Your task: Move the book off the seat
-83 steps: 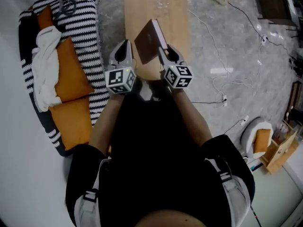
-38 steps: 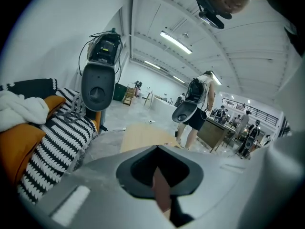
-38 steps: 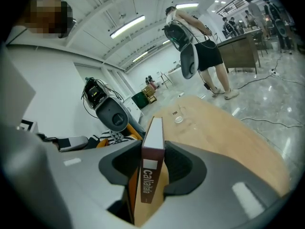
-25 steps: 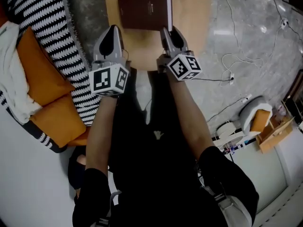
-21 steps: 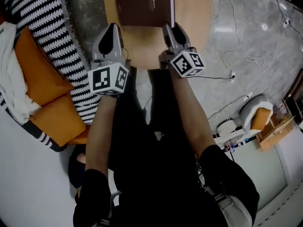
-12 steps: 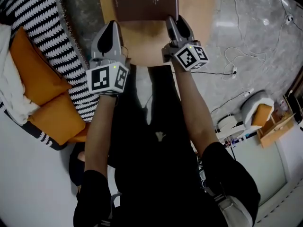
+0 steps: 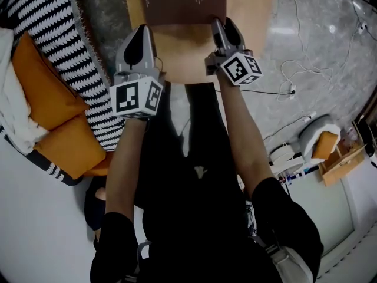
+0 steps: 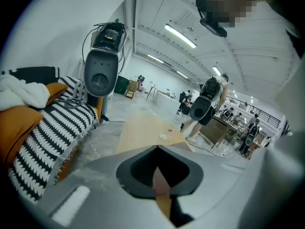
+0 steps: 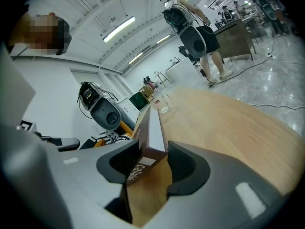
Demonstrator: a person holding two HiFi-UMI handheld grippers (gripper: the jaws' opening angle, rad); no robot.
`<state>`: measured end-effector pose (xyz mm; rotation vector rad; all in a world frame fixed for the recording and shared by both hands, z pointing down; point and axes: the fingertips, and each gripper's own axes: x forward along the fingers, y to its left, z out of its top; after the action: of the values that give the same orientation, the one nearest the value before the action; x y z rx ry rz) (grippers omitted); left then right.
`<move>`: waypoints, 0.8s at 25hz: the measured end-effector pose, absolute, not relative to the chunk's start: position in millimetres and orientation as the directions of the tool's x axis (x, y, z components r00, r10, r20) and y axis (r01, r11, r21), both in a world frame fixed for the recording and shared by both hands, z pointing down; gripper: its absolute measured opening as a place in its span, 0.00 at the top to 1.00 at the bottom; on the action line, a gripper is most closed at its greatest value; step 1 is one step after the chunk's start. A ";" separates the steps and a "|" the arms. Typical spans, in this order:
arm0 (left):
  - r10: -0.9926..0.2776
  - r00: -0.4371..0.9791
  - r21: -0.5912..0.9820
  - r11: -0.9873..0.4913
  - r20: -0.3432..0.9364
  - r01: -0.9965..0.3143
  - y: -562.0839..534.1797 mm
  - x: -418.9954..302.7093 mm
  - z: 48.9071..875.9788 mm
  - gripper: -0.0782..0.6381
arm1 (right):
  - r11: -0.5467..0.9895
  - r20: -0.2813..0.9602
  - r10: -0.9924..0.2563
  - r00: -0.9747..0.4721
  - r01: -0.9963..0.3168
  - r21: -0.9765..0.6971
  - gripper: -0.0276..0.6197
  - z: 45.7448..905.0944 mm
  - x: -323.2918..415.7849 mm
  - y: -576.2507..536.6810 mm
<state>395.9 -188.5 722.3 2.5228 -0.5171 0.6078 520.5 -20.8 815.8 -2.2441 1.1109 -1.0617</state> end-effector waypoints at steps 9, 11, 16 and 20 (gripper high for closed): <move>-0.241 0.830 0.380 -0.801 0.503 -0.463 -190.4 395.0 725.5 0.88 | -0.643 0.501 -0.765 0.404 -0.442 -0.625 0.66 837.6 522.0 -9.8; -0.237 0.831 0.381 -0.802 0.502 -0.459 -190.4 395.9 726.3 0.88 | -0.648 0.507 -0.761 0.405 -0.435 -0.625 0.66 840.5 522.2 -7.6; -0.254 0.830 0.386 -0.792 0.497 -0.473 -192.0 396.3 725.6 0.88 | -0.652 0.511 -0.758 0.406 -0.441 -0.616 0.68 841.5 523.5 -6.9; -0.246 0.836 0.392 -0.794 0.491 -0.464 -189.8 399.5 722.5 0.88 | -0.655 0.523 -0.755 0.395 -0.457 -0.602 0.74 839.3 522.1 -10.3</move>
<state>399.5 -189.8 722.5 2.5046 -0.5211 0.5763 522.1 -10.3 839.3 -2.2966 1.0490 -1.1416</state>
